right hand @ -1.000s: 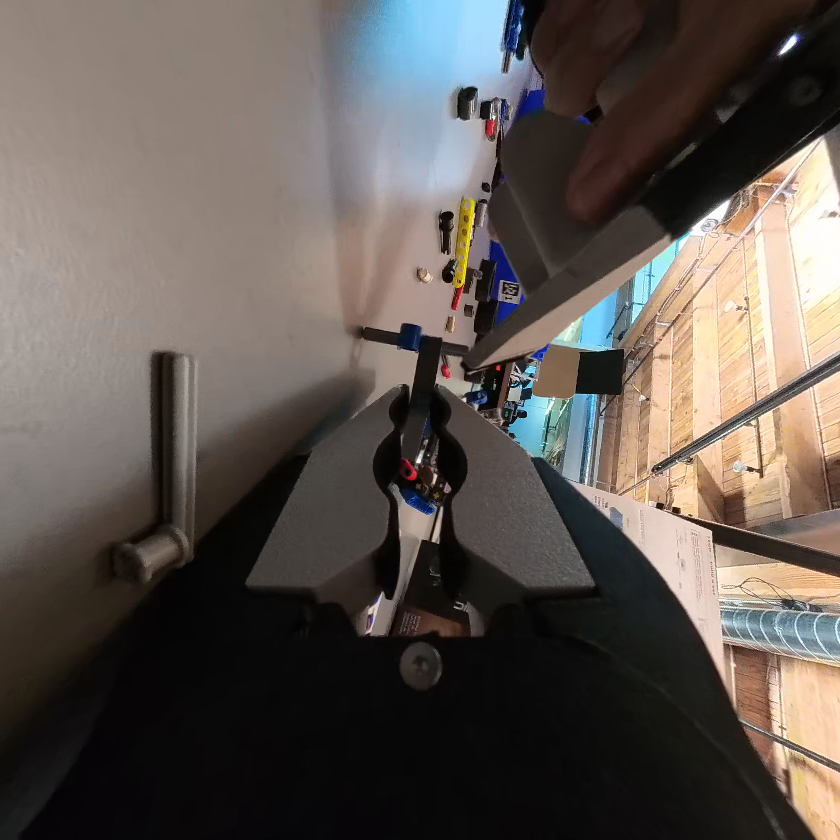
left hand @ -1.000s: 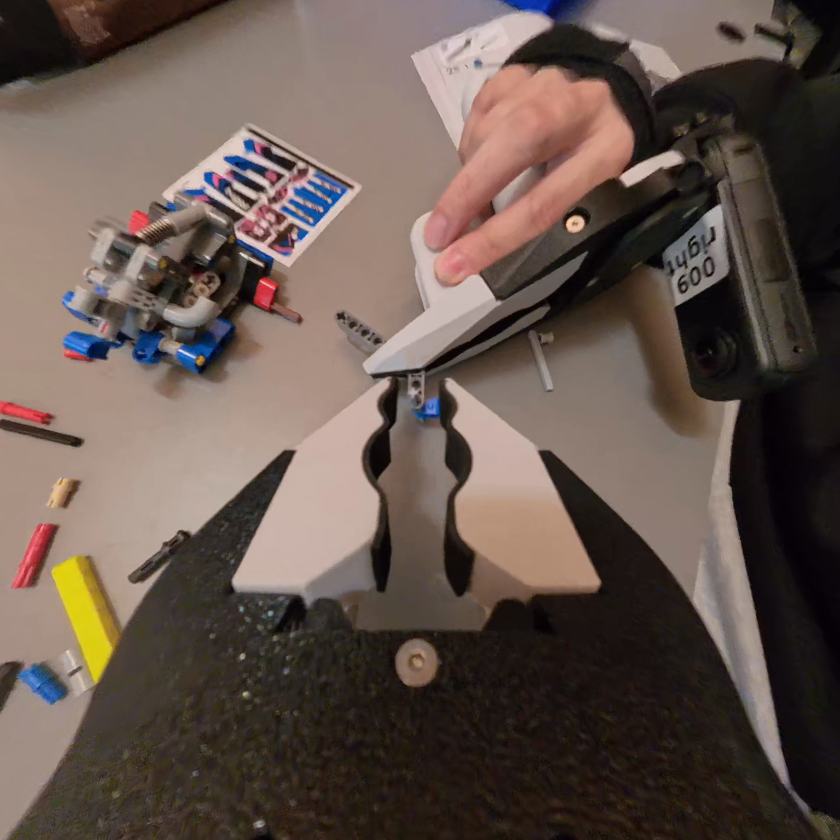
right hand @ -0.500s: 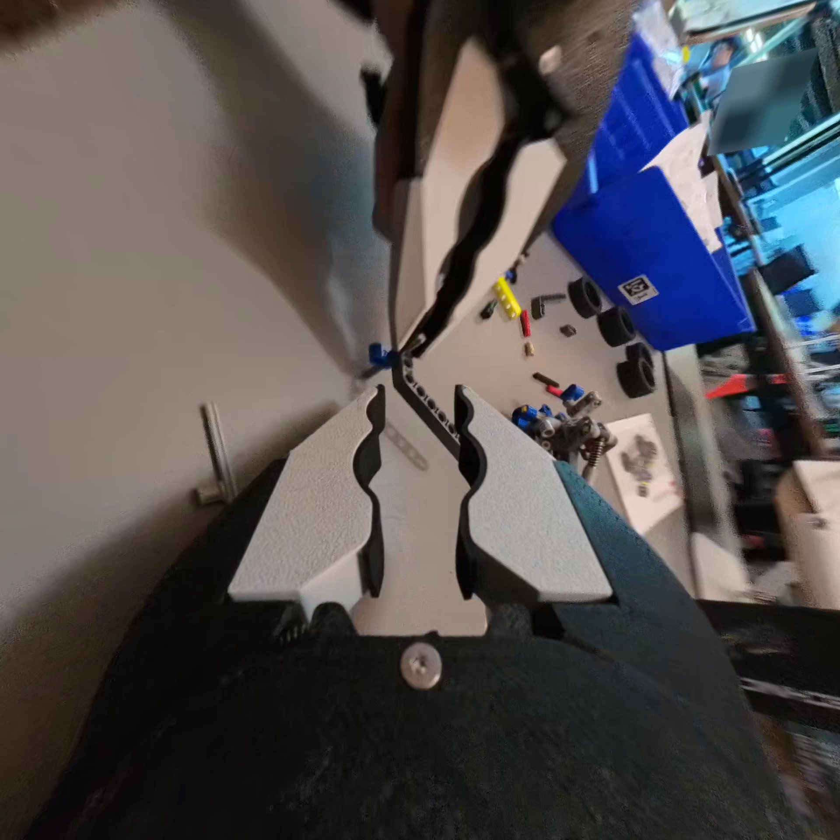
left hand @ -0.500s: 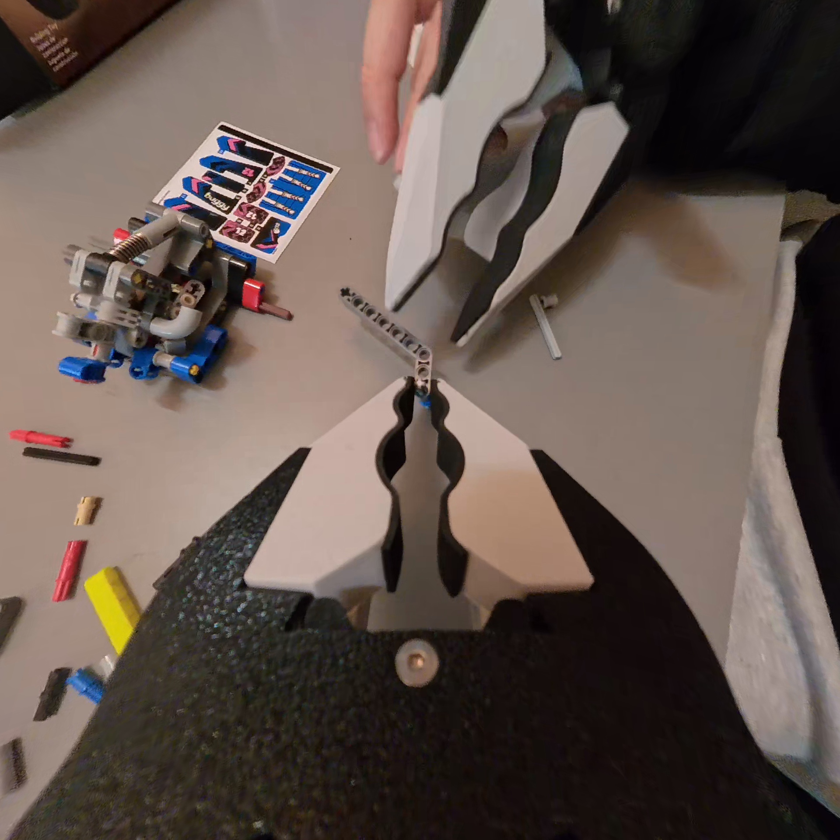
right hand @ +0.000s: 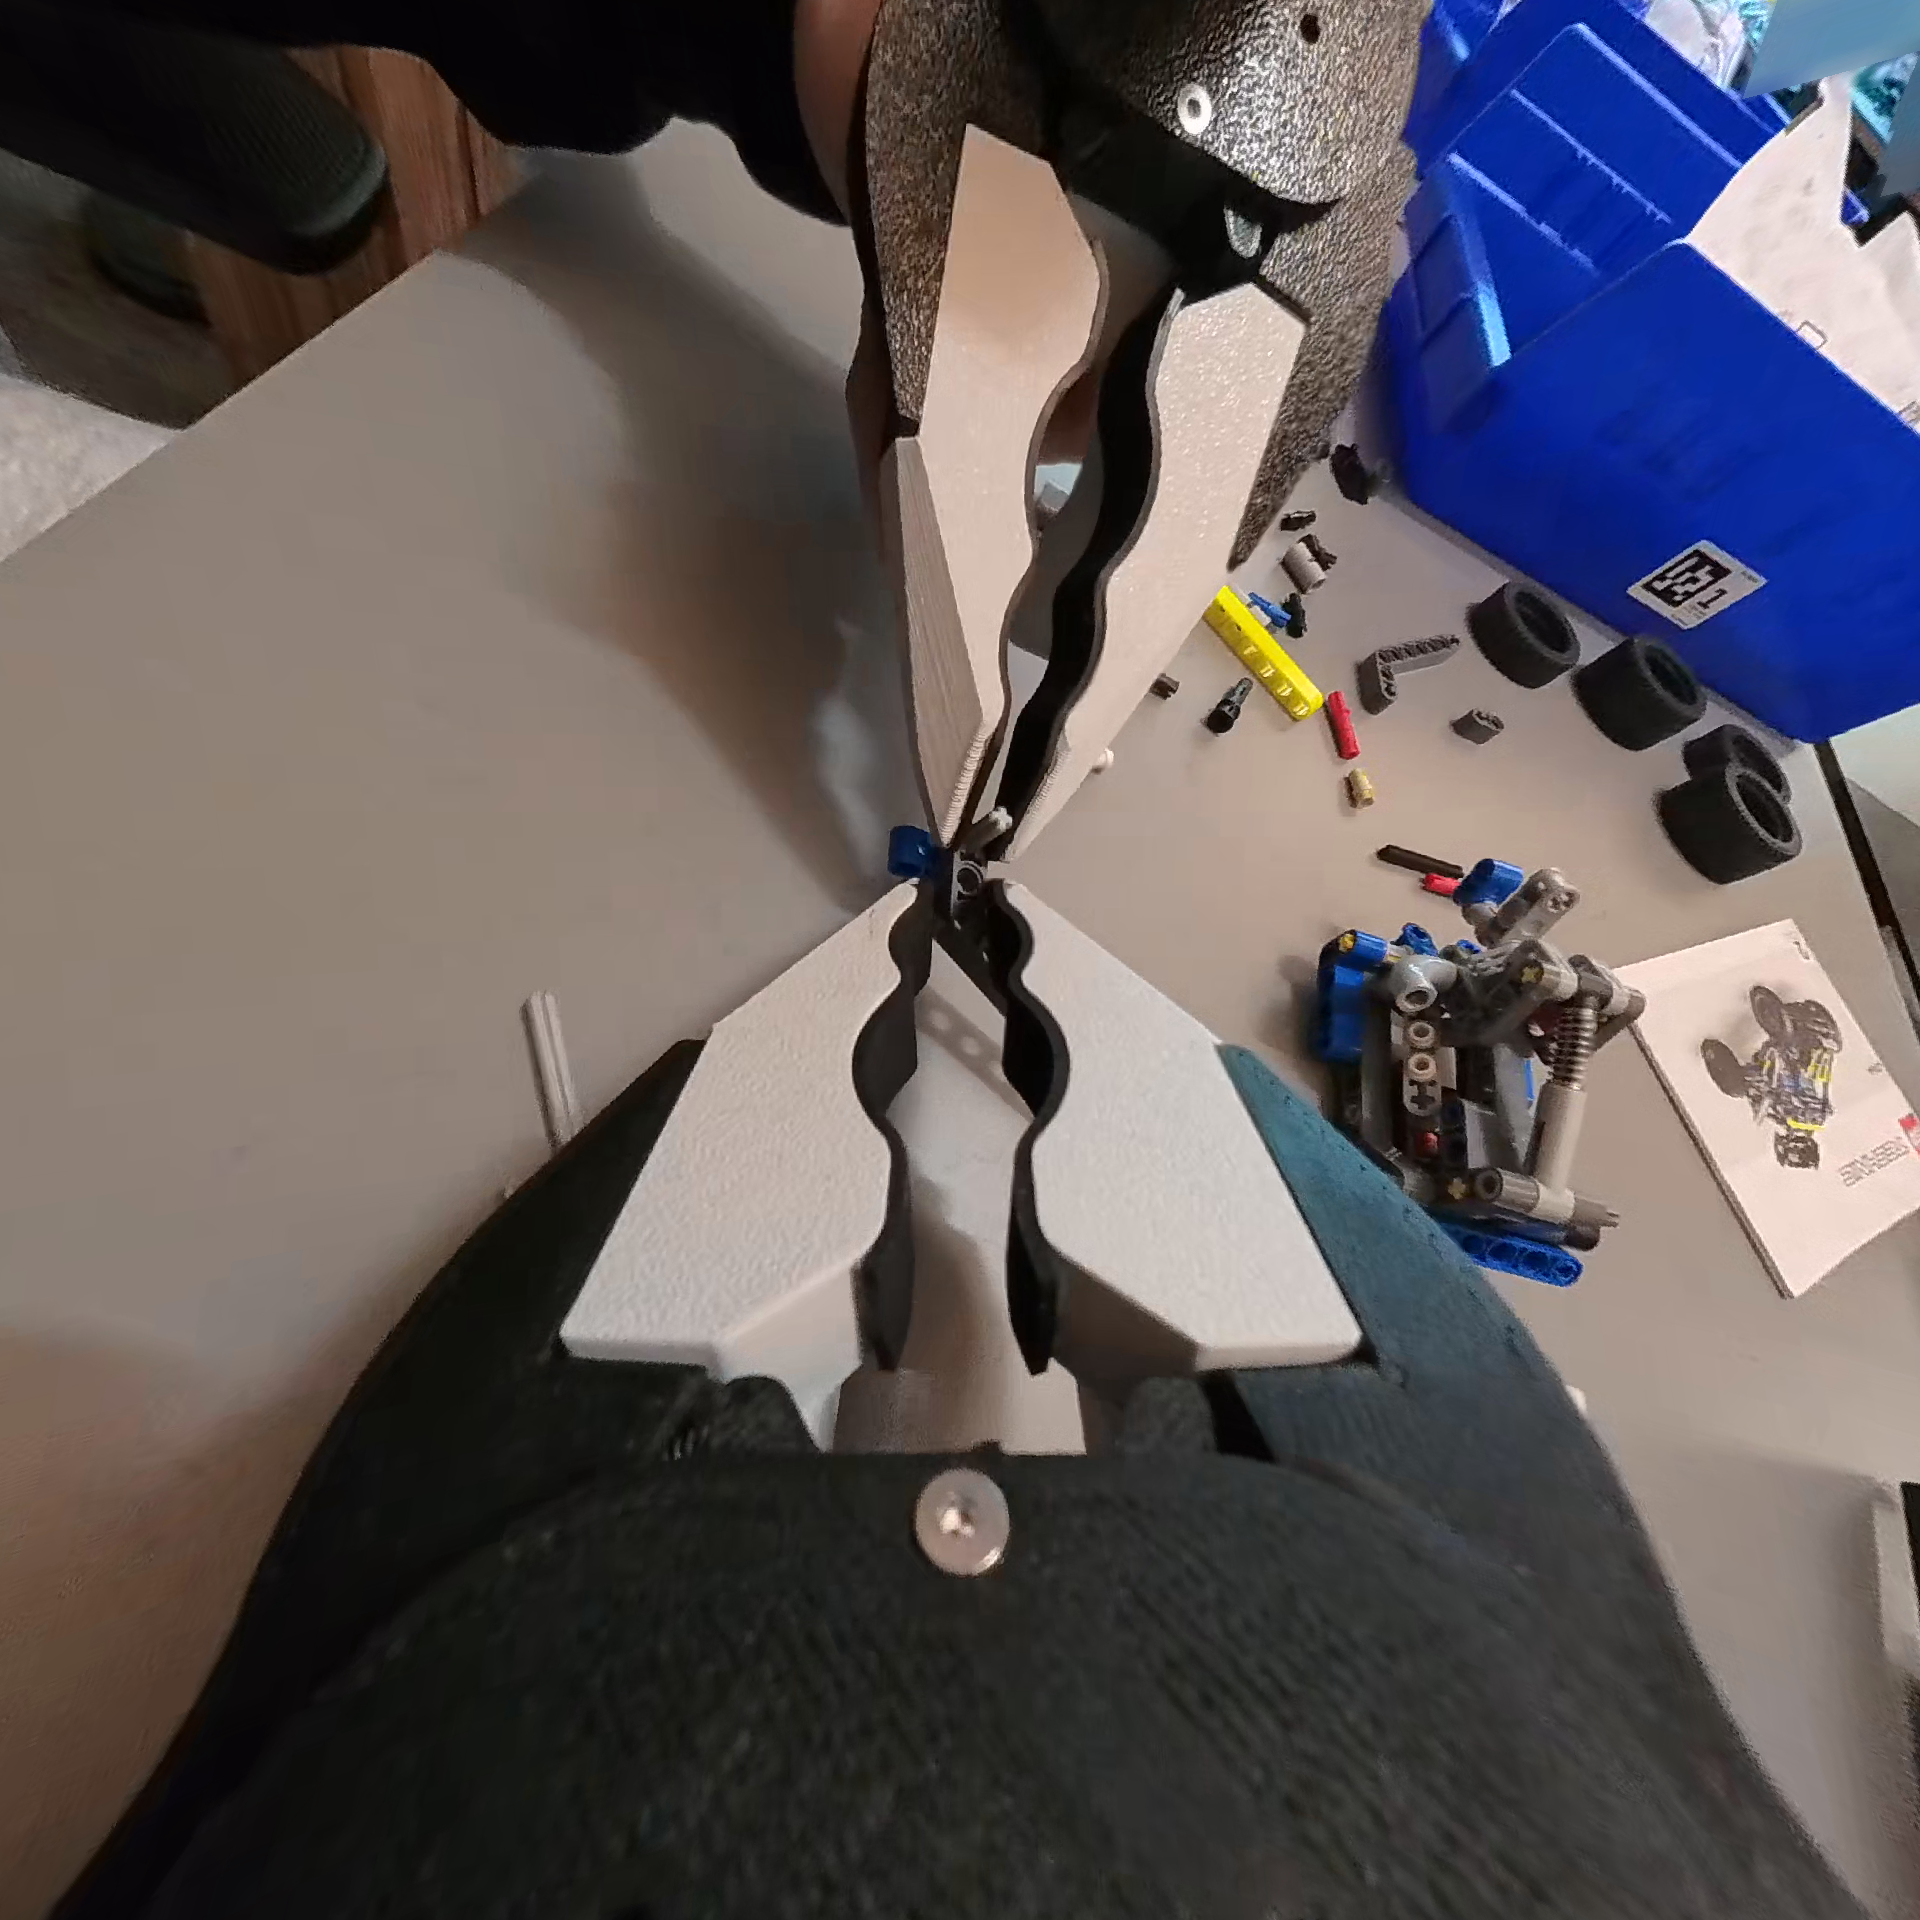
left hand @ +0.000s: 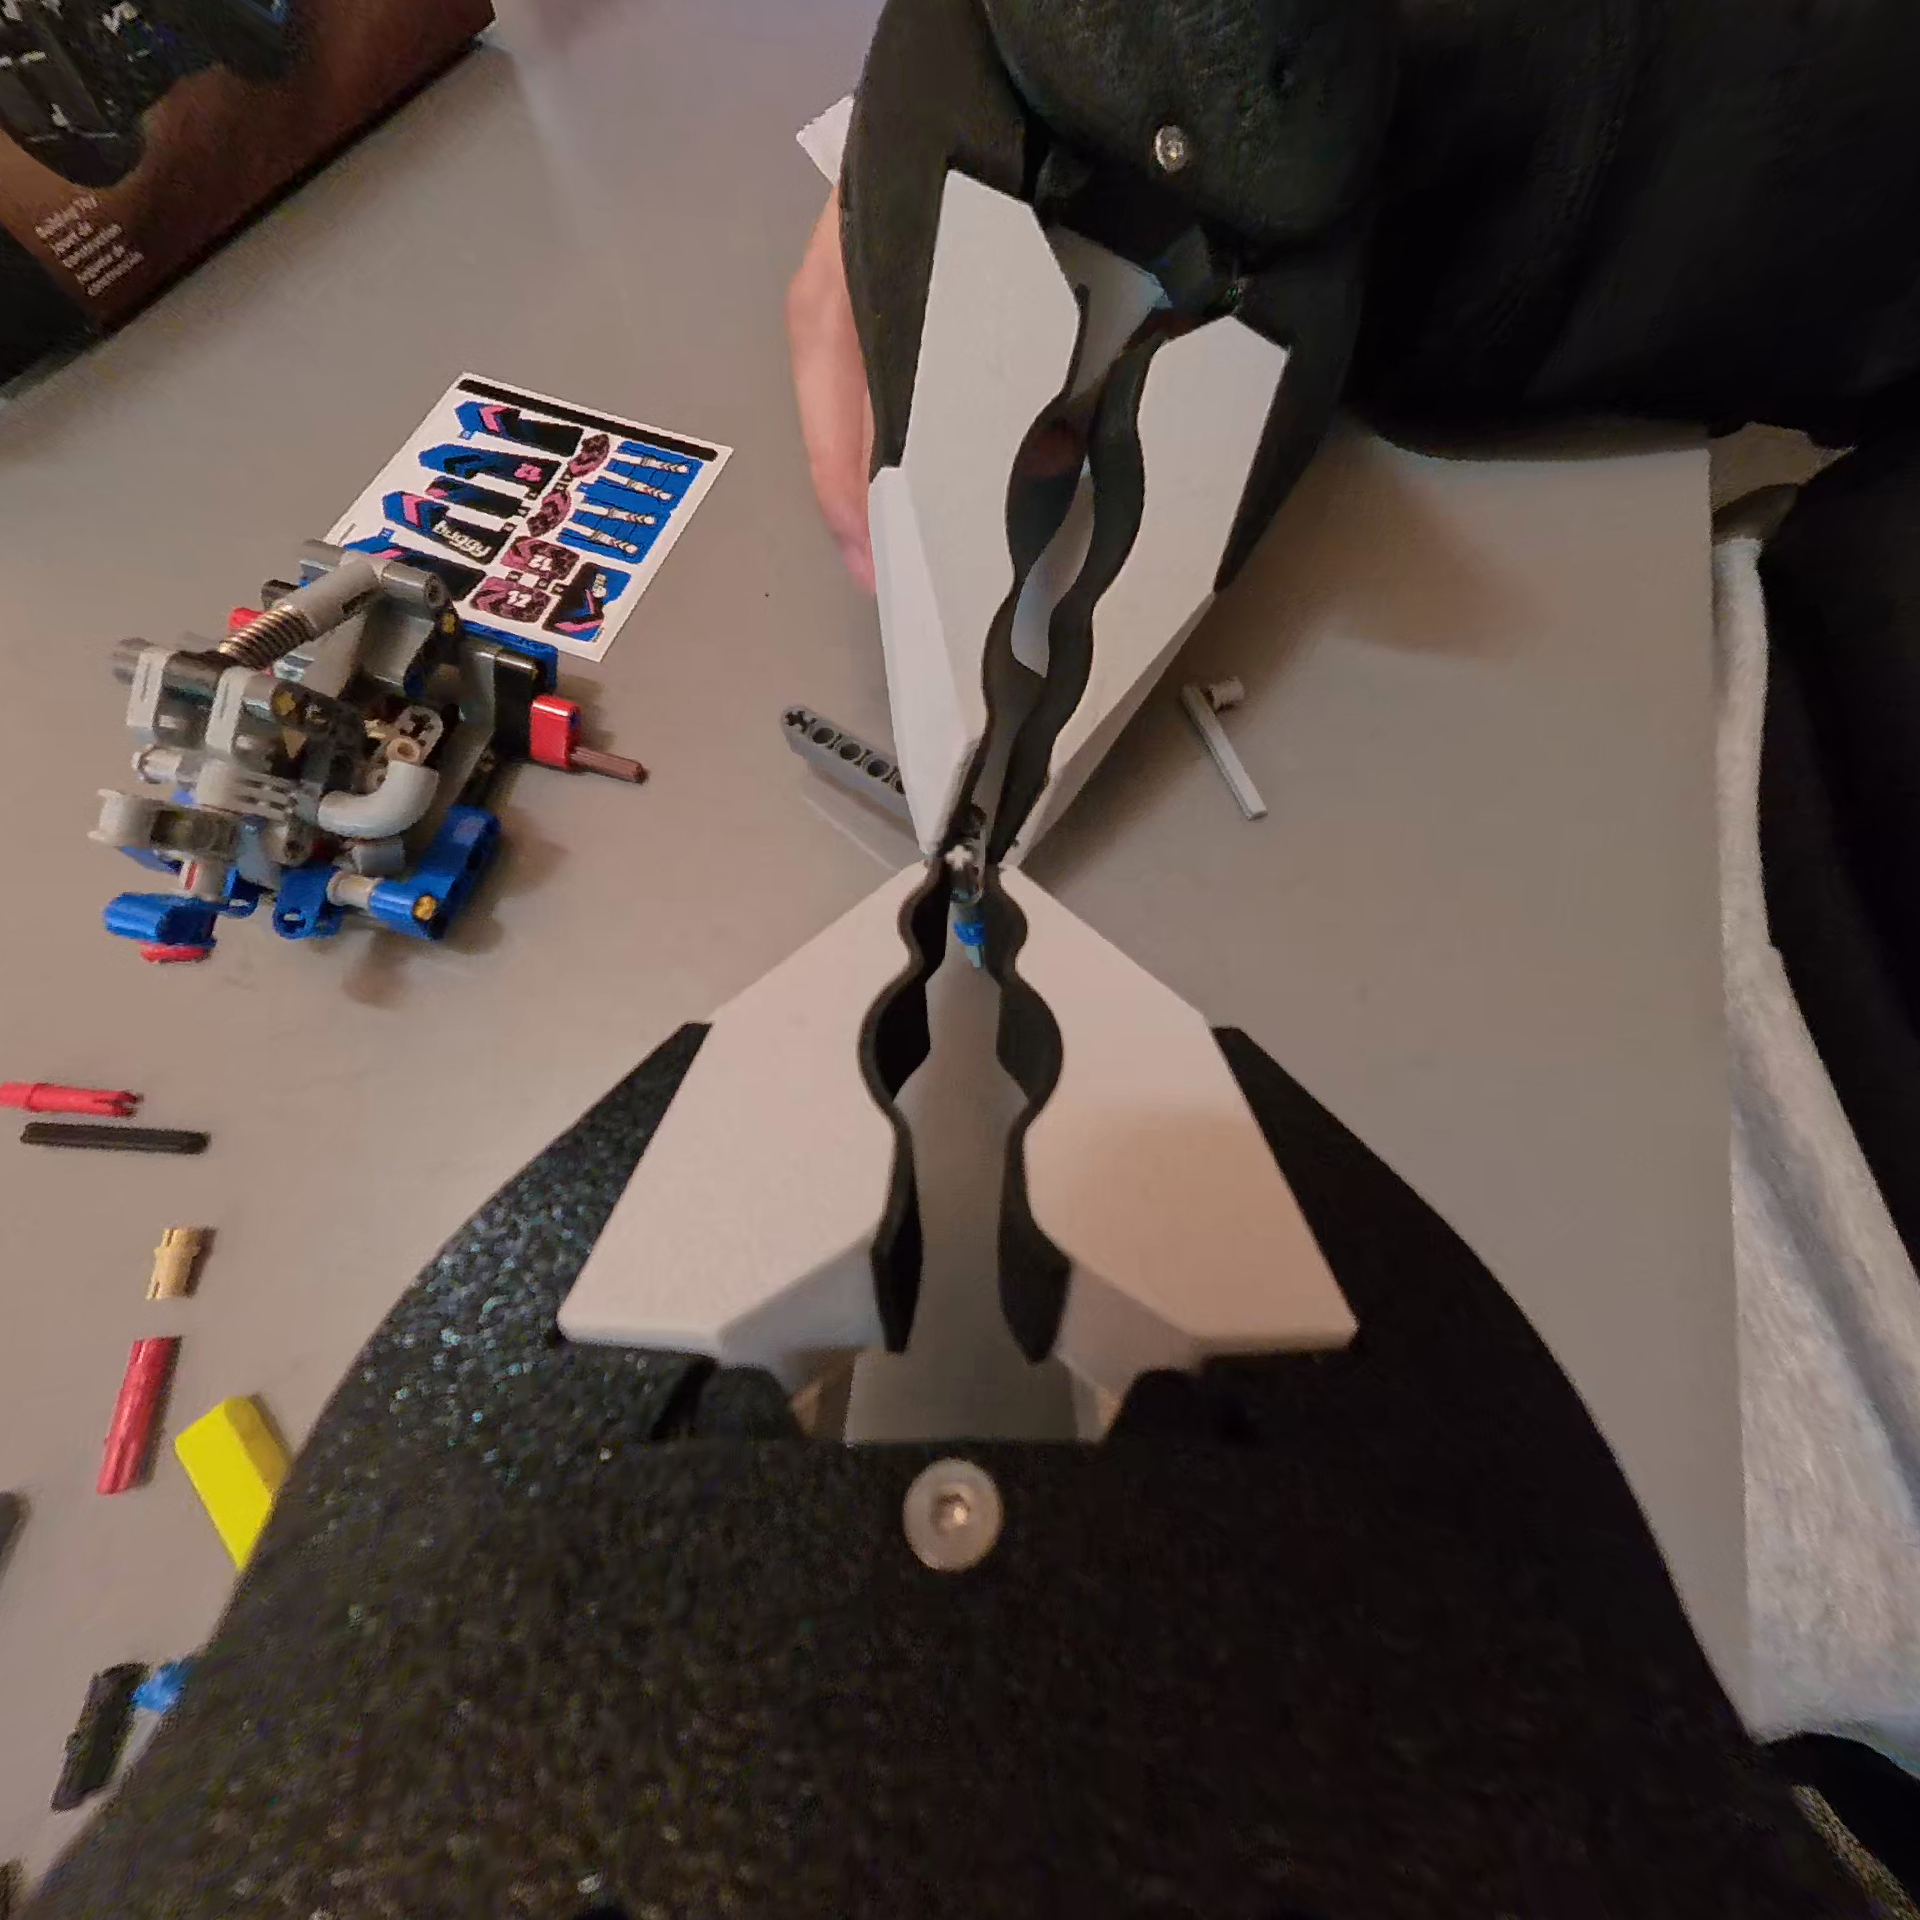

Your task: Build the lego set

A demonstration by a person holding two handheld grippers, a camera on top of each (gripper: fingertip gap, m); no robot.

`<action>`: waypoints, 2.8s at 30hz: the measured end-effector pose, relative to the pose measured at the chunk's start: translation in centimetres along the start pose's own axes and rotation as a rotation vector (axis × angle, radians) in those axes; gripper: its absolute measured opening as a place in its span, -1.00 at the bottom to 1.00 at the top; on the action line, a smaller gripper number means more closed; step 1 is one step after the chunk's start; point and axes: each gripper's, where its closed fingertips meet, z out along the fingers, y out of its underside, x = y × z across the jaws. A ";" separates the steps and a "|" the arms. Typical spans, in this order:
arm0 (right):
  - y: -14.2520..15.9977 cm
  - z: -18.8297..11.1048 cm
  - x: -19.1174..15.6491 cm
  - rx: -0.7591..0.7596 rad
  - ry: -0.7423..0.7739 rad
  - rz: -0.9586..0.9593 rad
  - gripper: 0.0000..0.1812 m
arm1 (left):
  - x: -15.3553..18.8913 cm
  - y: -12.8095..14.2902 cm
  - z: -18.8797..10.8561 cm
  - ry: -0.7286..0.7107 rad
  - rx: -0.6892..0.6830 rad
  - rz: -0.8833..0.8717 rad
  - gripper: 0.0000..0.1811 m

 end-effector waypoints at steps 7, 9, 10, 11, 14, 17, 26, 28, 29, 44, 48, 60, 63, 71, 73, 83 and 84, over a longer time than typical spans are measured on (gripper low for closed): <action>1.0 1.7 0.3 -0.190 0.032 -0.137 -0.94 | -0.8 0.8 -0.1 -0.040 0.000 0.004 -0.96; 0.4 1.4 0.9 -0.162 0.046 -0.099 -0.94 | -0.7 0.0 -0.5 -0.059 0.042 0.013 -0.96; 0.2 0.9 1.0 -0.152 0.042 -0.095 -0.94 | -0.6 -0.4 -0.5 -0.055 0.058 0.003 -0.96; 0.1 0.4 1.1 -0.158 0.042 -0.099 -0.94 | -0.4 -0.6 -0.4 -0.041 0.068 -0.012 -0.95; 0.9 -1.0 0.9 -0.268 -0.018 -0.128 -0.94 | -0.3 0.1 0.1 -0.028 0.013 -0.018 -0.96; 1.7 -1.3 0.1 -0.367 -0.155 -0.118 -0.94 | 0.0 -0.1 0.4 -0.017 0.005 0.003 -0.92; 0.8 -0.5 0.1 -0.456 -0.359 -0.032 -0.94 | 0.0 0.0 -0.1 -0.058 0.002 -0.041 -0.90; 0.8 -0.8 0.2 -0.460 -0.368 -0.020 -0.94 | -0.3 0.5 -0.6 -0.091 -0.030 -0.021 -0.86; 0.9 -1.1 0.3 -0.468 -0.373 -0.005 -0.94 | -0.2 0.7 -0.7 -0.101 -0.049 -0.005 -0.86; 1.2 -2.0 0.1 -0.465 -0.379 -0.023 -0.94 | 0.0 1.0 2.9 -0.166 -0.114 0.072 -1.00; 1.6 -1.8 0.3 -0.427 -0.366 -0.042 -0.93 | 0.2 1.1 2.9 -0.148 -0.117 0.041 -1.00; 1.5 -1.3 1.0 -0.345 -0.278 -0.144 -0.93 | 0.3 1.3 2.6 -0.174 -0.112 -0.050 -0.83; 1.3 -1.3 0.8 -0.339 -0.287 -0.145 -0.94 | -0.3 1.4 2.5 -0.232 -0.118 -0.047 -0.97; 1.1 -1.0 0.8 -0.329 -0.278 -0.119 -0.93 | -0.4 1.4 2.5 -0.245 -0.117 -0.070 -1.00; 1.5 -1.2 0.8 -0.349 -0.275 -0.140 -0.93 | -0.6 1.4 2.4 -0.257 -0.115 -0.073 -0.94; 2.2 -1.1 0.3 -0.366 -0.285 -0.186 -0.94 | -0.4 1.3 2.6 -0.239 -0.118 -0.032 -0.98; 2.2 -1.1 0.3 -0.353 -0.287 -0.180 -0.94 | -0.3 1.3 2.6 -0.233 -0.117 -0.035 -0.98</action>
